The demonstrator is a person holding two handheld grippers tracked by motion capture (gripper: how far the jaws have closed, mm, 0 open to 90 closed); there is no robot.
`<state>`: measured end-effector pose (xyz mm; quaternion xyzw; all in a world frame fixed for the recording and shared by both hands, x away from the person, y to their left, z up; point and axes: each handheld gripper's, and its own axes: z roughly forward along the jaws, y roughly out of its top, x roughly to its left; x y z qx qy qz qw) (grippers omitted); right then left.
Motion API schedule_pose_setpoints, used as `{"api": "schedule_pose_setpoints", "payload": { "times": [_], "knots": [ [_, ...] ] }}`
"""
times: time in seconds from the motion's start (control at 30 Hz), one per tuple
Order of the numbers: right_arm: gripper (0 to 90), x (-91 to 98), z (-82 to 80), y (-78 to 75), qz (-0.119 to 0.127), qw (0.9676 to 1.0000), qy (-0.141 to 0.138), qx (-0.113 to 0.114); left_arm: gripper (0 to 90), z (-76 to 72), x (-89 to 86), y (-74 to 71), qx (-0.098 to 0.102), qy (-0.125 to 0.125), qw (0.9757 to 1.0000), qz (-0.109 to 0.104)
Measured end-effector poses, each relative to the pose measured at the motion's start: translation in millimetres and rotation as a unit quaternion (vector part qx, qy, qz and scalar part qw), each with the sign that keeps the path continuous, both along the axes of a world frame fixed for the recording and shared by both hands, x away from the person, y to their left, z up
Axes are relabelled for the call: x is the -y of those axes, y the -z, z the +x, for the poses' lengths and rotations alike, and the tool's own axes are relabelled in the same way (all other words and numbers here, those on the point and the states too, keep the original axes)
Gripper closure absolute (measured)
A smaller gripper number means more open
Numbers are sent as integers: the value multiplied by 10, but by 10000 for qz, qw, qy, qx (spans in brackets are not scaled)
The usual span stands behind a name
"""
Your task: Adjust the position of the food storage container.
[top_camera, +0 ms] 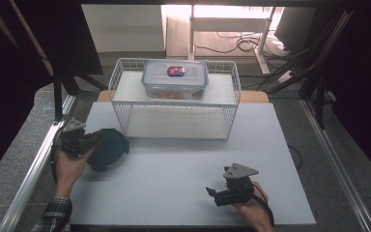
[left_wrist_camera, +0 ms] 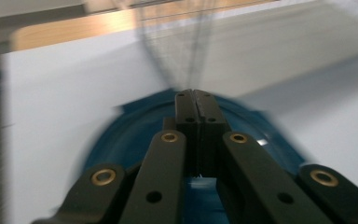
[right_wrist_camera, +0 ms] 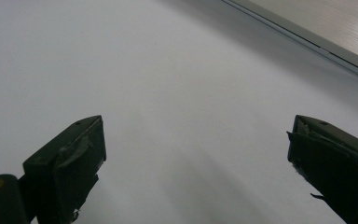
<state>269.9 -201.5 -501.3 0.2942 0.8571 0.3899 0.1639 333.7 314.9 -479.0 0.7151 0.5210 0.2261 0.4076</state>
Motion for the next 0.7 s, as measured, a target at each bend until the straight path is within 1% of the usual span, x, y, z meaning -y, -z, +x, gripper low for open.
{"api": "schedule_pose_setpoints", "payload": {
  "times": [0.07,0.13,0.17,0.2,0.23,0.27,0.3,0.33,0.37,0.47,0.53,0.7],
  "knots": [
    [41,2,0,1,-16,10000,21,-12,899,60,-149,81,-76,-228,9997,-12],
    [42,1,0,2,-21,10000,29,-15,899,98,-295,178,-168,-455,9988,-55],
    [42,0,0,4,-28,10000,32,-18,900,101,-346,213,-141,-508,9985,-142],
    [43,-1,0,6,-38,10000,30,-10,900,97,-432,249,-169,-611,9975,-308],
    [43,-4,1,10,-46,10000,31,-17,900,99,-462,271,-217,-662,9971,-293],
    [43,-6,2,13,-50,10000,31,-23,900,102,-492,311,-280,-696,9970,-205],
    [44,-9,2,16,-67,10000,31,-40,900,109,-511,350,-368,-684,9967,-235],
    [44,-10,5,20,-91,9999,22,-40,900,111,-524,377,-344,-626,9966,-422],
    [45,-12,7,23,-99,9999,19,-47,900,114,-527,381,-367,-602,9961,-533],
    [45,-16,6,28,-123,9999,11,-43,900,110,-475,355,-379,-670,9966,-292],
    [46,-17,8,30,-114,9999,12,-54,900,100,-461,356,-396,-720,9960,-340],
    [47,-29,11,44,-157,9998,-5,-96,900,63,-388,353,-402,-648,9965,-344]
  ]
}}
